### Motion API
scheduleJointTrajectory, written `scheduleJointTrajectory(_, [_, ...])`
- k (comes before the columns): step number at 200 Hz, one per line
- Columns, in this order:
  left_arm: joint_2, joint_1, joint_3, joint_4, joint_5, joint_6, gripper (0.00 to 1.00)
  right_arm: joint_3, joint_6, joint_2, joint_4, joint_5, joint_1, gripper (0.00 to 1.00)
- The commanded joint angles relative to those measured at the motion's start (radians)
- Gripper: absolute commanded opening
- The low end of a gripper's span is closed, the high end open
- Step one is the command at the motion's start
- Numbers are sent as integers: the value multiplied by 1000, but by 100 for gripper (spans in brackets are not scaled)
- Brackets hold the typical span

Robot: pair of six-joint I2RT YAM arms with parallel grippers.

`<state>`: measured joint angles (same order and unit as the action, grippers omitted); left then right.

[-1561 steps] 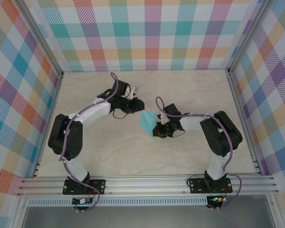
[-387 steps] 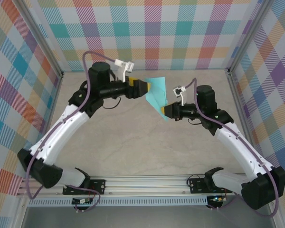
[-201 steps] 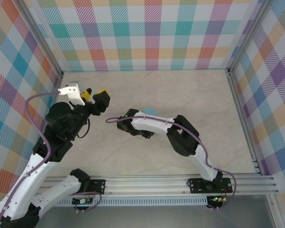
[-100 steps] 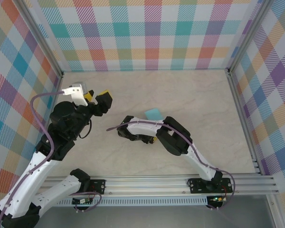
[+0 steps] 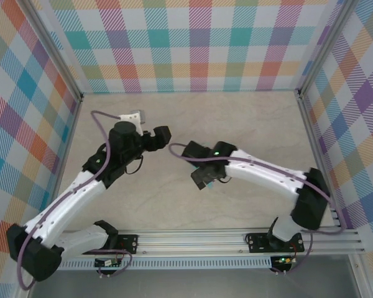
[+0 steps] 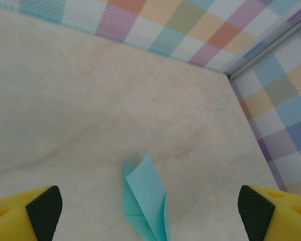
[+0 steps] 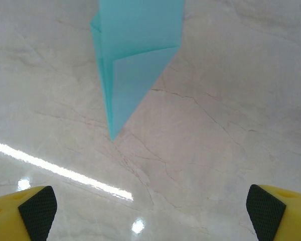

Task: Fold a paper plane with a square sheet of paper (fold left side to right side)
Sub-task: Turn over the paper at the center of the table, then fold the wing for the fifth time at the center of the table.

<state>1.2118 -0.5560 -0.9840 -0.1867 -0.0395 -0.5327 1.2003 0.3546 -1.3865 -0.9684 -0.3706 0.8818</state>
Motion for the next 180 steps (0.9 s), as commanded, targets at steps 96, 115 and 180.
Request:
scheduleJointTrajectory(96, [598,-22,-58,383,-376,-209,77,-571,133,556,535,721,-571,100])
scheduleJointTrajectory(115, [653,-22,-85,406,-408,-216,70,-581,122,566,548,737,-581,100])
scheduleJointTrajectory(180, [729,-22,-113,438,-432,-180,23,-564,18,480,499,749,-583,100])
